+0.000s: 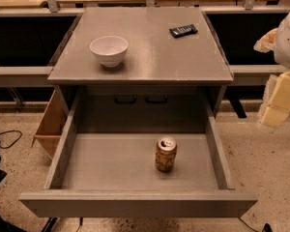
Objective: Pick orange can from top drawer and place on counter
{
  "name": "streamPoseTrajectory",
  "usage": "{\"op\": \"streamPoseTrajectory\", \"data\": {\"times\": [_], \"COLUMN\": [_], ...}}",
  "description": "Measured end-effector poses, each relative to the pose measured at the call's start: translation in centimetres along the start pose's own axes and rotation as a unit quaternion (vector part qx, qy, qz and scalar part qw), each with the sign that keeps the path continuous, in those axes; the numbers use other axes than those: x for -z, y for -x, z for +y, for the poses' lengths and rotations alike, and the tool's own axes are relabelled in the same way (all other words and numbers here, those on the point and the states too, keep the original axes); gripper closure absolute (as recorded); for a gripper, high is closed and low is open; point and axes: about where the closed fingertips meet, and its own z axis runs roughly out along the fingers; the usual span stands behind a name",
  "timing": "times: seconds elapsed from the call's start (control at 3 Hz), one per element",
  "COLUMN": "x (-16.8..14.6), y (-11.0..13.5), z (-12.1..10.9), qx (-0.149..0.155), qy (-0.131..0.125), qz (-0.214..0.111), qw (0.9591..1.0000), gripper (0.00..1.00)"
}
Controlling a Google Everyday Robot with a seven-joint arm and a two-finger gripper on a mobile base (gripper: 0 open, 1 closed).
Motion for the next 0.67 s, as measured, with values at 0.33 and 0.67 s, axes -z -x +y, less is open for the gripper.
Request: {"op": "streamPoseTrajectory", "data": {"times": [0.33,0.67], "x": [0.0,-1.8], "y": [0.0,0.2], "z": [0.0,-0.1], "qx": [0.000,-0.007], "qy": [0.000,0.003], "qz": [0.000,-0.032], "qw": [1.0000,0.9995], "gripper": [0.00,0.00]}}
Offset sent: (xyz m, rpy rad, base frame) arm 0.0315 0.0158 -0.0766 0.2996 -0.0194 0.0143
